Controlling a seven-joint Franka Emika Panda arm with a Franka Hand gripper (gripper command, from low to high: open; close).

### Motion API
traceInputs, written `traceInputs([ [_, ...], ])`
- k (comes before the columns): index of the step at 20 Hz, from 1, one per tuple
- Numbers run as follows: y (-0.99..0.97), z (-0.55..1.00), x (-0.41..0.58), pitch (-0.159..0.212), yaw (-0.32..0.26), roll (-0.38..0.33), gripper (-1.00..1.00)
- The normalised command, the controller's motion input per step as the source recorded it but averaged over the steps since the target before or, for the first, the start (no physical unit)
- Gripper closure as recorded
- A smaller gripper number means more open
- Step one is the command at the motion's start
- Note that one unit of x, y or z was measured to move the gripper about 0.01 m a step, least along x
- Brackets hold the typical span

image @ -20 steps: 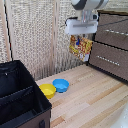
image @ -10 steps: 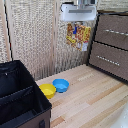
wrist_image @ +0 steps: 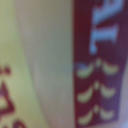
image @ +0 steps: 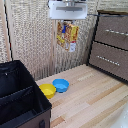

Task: Kindly direct your grabber toward the cereal bar. Delicately grip the cereal bar using your grabber. Transport the clutched cereal bar to the rear part of the organizer. Set the cereal bar down and place it in the rear section of the organizer.

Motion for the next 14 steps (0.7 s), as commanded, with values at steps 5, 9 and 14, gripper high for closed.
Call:
traceInputs([
  [5, 0.50, 0.32, 0.018, -0.017, -0.230, 0.000, 1.00],
  [9, 0.15, 0.29, 0.000, -0.010, -0.350, 0.000, 1.00],
  [14, 0.12, 0.27, 0.000, -0.001, -0.357, 0.000, 1.00],
])
